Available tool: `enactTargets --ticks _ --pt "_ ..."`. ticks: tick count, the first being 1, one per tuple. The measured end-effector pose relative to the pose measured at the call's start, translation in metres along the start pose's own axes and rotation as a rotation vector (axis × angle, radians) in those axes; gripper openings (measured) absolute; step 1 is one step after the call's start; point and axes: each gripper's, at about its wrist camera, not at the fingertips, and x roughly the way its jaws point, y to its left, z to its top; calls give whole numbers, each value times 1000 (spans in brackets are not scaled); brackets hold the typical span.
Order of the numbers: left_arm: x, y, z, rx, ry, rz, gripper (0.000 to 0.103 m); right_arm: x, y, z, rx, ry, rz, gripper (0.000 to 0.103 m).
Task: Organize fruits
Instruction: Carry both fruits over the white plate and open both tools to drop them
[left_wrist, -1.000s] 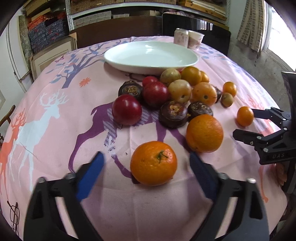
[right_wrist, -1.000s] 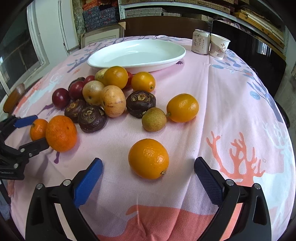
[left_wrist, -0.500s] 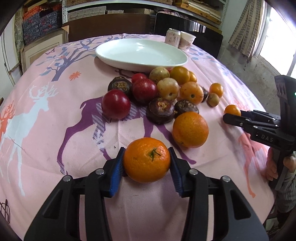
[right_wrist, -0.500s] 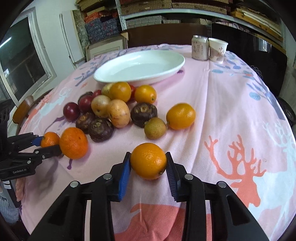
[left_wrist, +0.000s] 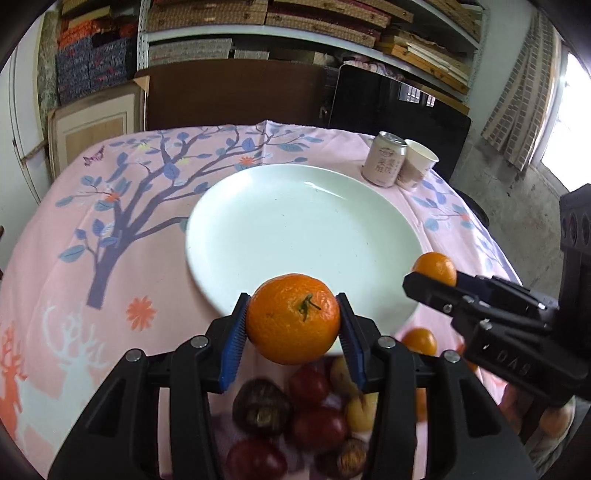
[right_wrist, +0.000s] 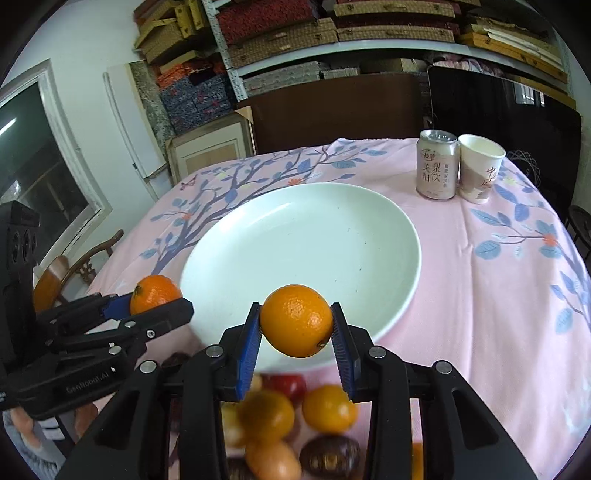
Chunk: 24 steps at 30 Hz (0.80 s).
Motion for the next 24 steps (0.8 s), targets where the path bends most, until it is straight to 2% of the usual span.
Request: enactTargets --ticks 1,3,6,10,12,16,21,24 --pt "8 2 3 -10 7 -10 45 4 -2 0 8 -7 -3 39" --pt "22 6 4 -23 24 -31 49 6 -6 -1 12 -31 -34 70" --pt "24 8 1 -7 12 -38 65 -5 -10 -2 -7 -85 -54 71" --pt "4 13 3 -22 -34 -44 70 -14 -15 -5 23 -95 -33 71" --pt "-8 21 -1 -46 -59 -26 81 -18 -17 -12 24 -101 -49 71" --pt "-29 40 -17 -91 -86 17 82 -33 -23 -26 52 -122 -68 74" --pt "-49 59 -64 -114 -60 123 82 -67 -35 -51 110 -172 -82 86" --pt "-56 59 -91 -106 -42 134 85 -87 -44 -68 156 -202 -86 91"
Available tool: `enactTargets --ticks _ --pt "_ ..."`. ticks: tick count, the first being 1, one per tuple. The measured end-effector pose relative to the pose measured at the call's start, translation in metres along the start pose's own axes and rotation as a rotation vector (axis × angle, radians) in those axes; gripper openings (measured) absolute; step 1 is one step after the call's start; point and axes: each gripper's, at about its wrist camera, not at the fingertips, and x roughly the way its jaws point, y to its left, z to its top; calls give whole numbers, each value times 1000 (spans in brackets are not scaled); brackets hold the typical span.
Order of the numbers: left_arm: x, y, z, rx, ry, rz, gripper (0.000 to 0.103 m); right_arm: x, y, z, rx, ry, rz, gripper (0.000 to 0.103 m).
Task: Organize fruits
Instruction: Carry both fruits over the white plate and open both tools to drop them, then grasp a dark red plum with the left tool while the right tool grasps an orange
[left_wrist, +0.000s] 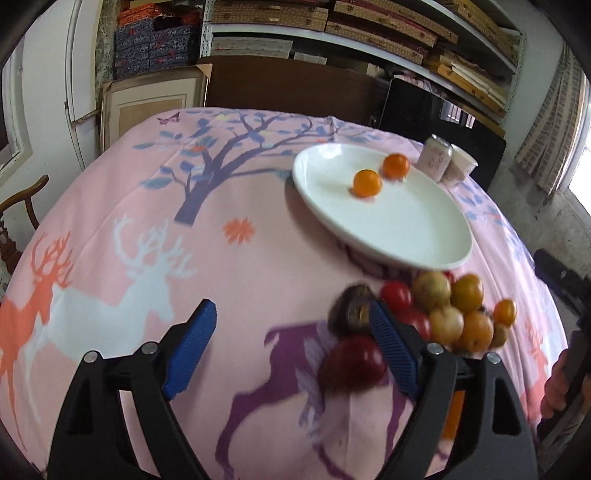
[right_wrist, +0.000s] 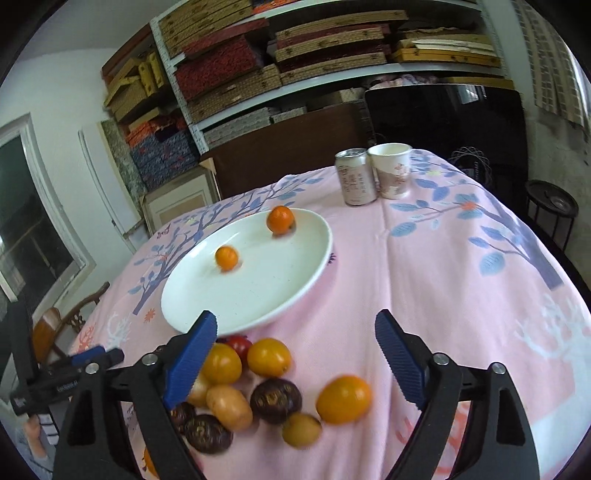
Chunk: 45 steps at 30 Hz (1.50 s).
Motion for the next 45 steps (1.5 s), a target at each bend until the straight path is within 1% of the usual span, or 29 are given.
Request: enactTargets --ticks 2,4,6,8,10,12,15,17,20,22,23,24,25,26,27,29,30,31,34,35,36,39,41,45 --pt "-2 -6 -11 31 7 19 91 -10 -7 -8 17 -9 -17 93" --pt "-4 -15 -21 82 7 34 91 -17 -12 -14 26 -13 -25 94" --pt "-3 -26 -25 126 11 41 92 -20 -14 -19 29 -6 -34 95" --pt "2 -36 -30 185 22 80 92 -19 -14 -22 22 4 -48 95" --pt "10 -42 -33 217 40 116 92 -13 -14 -23 15 23 -63 95" --pt "17 -40 -34 216 61 118 92 -7 -14 -25 10 46 -72 95" --pt "21 -30 -29 165 76 67 93 -1 -15 -27 5 71 -93 95" --pt "20 -21 -25 112 64 35 93 1 -16 -28 7 83 -107 95" --pt "18 -11 -19 68 36 21 93 3 -18 -29 2 93 -127 95" --pt "18 -10 -18 61 41 8 92 6 -18 -31 -10 109 -136 95" --pt "20 -11 -18 63 50 -4 88 8 -17 -32 -19 121 -140 95" --pt "22 -14 -18 72 64 -33 80 10 -17 -33 -29 130 -145 95" --pt "23 -18 -20 86 72 -49 76 12 -16 -35 -39 138 -151 94" --pt "25 -22 -21 107 79 -56 70 13 -15 -36 -47 143 -153 88" --pt "26 -28 -22 131 82 -50 68 15 -13 -37 -64 152 -151 82" --pt "28 -34 -24 159 85 -44 64 18 -9 -40 -92 171 -159 76" --pt "28 -35 -25 164 87 -45 64 22 -8 -42 -110 185 -170 70" --pt "29 -36 -25 163 91 -43 64 24 -7 -44 -121 195 -172 67" --pt "31 -37 -25 165 96 -39 64 24 -6 -43 -127 193 -159 62" --pt "31 -38 -25 169 97 -34 64 24 -8 -43 -117 196 -148 58" --pt "31 -38 -25 173 98 -30 64 24 -10 -42 -101 201 -132 52" --pt "31 -37 -25 170 100 -34 64 24 -20 -40 -23 230 -42 38" --pt "31 -37 -25 169 100 -35 64 27 -28 -41 26 251 -3 37" --pt "32 -38 -25 179 102 -26 65 29 -31 -39 58 239 8 37"
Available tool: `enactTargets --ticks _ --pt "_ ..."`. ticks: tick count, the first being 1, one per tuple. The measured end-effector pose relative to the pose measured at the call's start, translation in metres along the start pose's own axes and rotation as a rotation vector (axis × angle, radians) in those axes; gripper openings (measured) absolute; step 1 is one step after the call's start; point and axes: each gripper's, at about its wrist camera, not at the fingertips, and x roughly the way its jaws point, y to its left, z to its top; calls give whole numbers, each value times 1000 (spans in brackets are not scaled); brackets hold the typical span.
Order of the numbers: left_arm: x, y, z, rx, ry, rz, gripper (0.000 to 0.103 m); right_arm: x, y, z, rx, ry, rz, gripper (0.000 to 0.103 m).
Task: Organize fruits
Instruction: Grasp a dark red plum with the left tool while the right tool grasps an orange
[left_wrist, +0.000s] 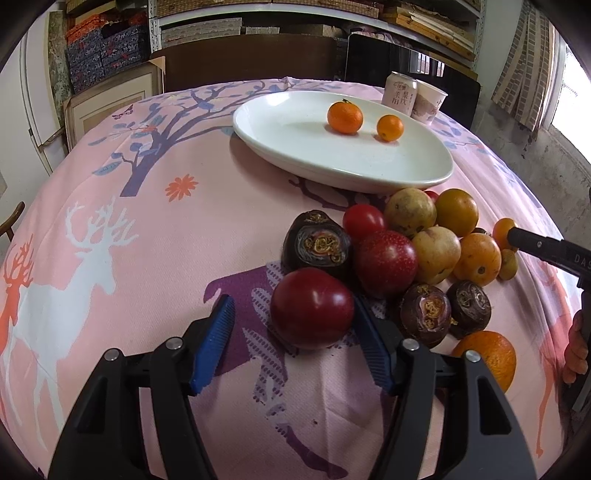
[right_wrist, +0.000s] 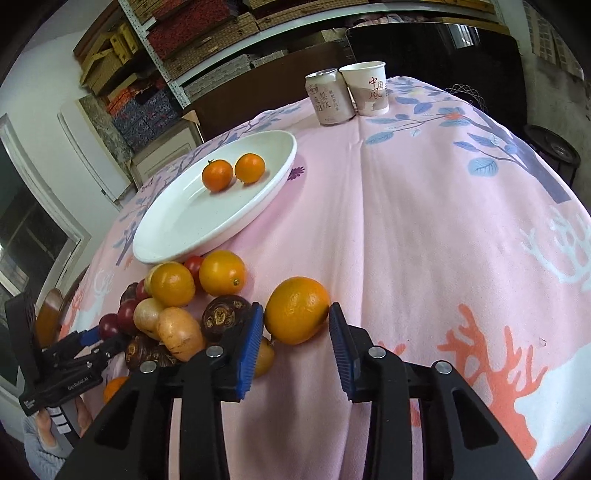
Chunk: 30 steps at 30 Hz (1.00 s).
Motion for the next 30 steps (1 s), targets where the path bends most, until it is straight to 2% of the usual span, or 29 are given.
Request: enactTargets --ticks 3,6,7,9,10,15,17,19,20,23,26,28,30 --pt "1 -3 0 13 3 5 66 9 10 -1 -37 22 -11 36" --pt "-1 -2 -1 6 -2 -4 66 10 18 0 -79 4 -45 35" --pt "-1 -1 -1 1 -6 -9 62 10 17 1 -72 6 -39 35" --pt "-3 1 -1 -11 -14 -38 45 9 13 2 -58 6 -34 35" --pt "-5 2 -1 -18 -16 -64 40 8 12 2 -56 3 -39 35" --pt "-10 2 0 -28 -39 -50 40 -4 13 3 -62 -48 -39 34" --pt "-19 6 3 -42 -74 -49 40 -7 13 3 -62 -63 -40 33" --pt "-31 9 10 -56 -118 -33 40 -12 13 6 -58 -89 -32 31" --pt "-35 10 14 -60 -130 -31 40 -16 14 9 -55 -109 -15 24" --pt "-37 9 42 -66 -140 -38 41 -24 32 27 -94 -146 15 24" --pt "-23 4 74 -71 -135 -36 41 -11 55 55 -162 -124 -9 24" --pt "-14 3 87 -96 -130 -51 41 -6 57 65 -170 -103 -23 26" --pt "-12 2 90 -112 -140 -97 41 -15 51 56 -178 -119 -49 44"
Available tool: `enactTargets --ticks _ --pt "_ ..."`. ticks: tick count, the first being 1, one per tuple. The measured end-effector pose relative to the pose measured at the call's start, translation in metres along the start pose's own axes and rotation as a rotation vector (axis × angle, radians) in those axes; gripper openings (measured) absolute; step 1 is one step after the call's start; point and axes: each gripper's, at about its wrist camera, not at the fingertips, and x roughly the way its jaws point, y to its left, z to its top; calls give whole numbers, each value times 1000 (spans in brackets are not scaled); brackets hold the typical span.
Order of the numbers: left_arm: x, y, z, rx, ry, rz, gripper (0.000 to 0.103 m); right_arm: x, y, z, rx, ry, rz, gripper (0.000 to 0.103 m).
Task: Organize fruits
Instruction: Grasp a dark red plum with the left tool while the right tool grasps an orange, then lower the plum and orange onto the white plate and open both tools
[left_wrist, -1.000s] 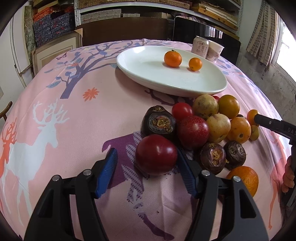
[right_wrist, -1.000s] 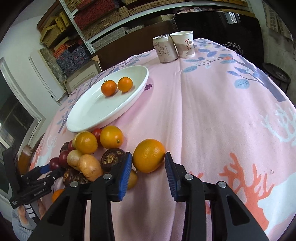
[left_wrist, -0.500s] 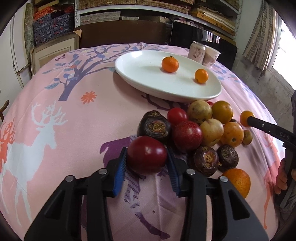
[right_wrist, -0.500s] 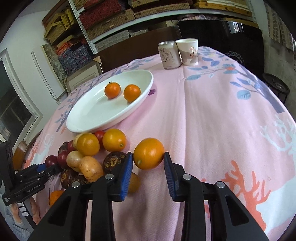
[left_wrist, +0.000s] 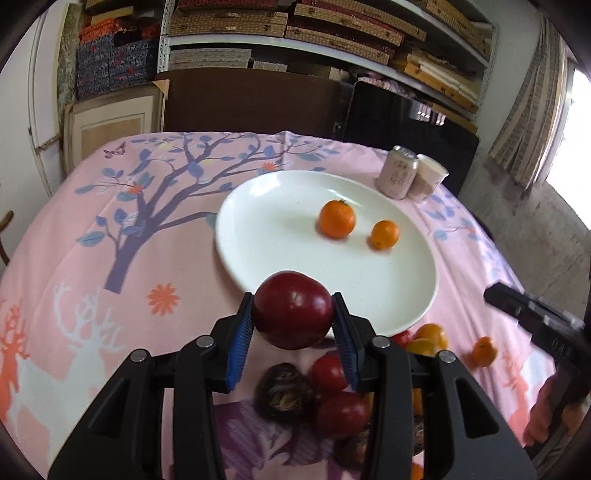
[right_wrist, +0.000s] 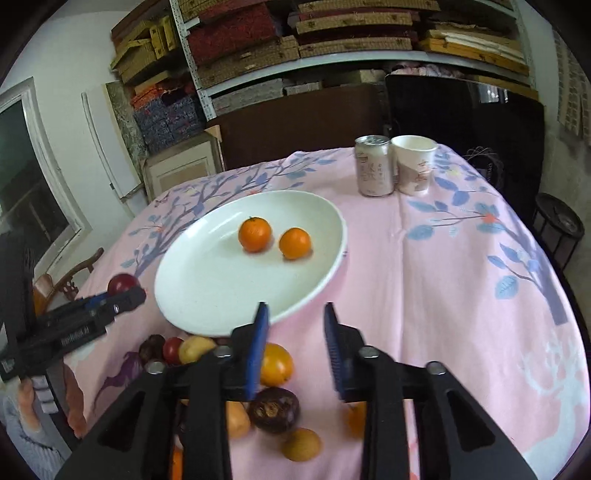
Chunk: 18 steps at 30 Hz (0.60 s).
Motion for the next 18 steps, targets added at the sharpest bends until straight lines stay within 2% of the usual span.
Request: enactTargets --ticks 2,4,6,8,12,18 --pt "-2 -3 -4 30 -11 -5 41 -9 -9 -22 -37 9 -42 45" --pt "-2 -4 -7 37 -9 0 41 -10 -24 -42 -22 42 -67 45" --pt "-3 -4 -8 31 -5 -26 41 -5 -34 -53 -4 73 -84 45" --pt "-5 -5 -9 36 -13 -22 41 10 -37 -56 4 110 -87 46" --pt "-12 -5 -12 43 -26 -16 41 23 -31 -54 -35 112 -132 42" --pt "-6 -5 -13 42 -5 -20 41 18 -38 -51 18 104 -92 42"
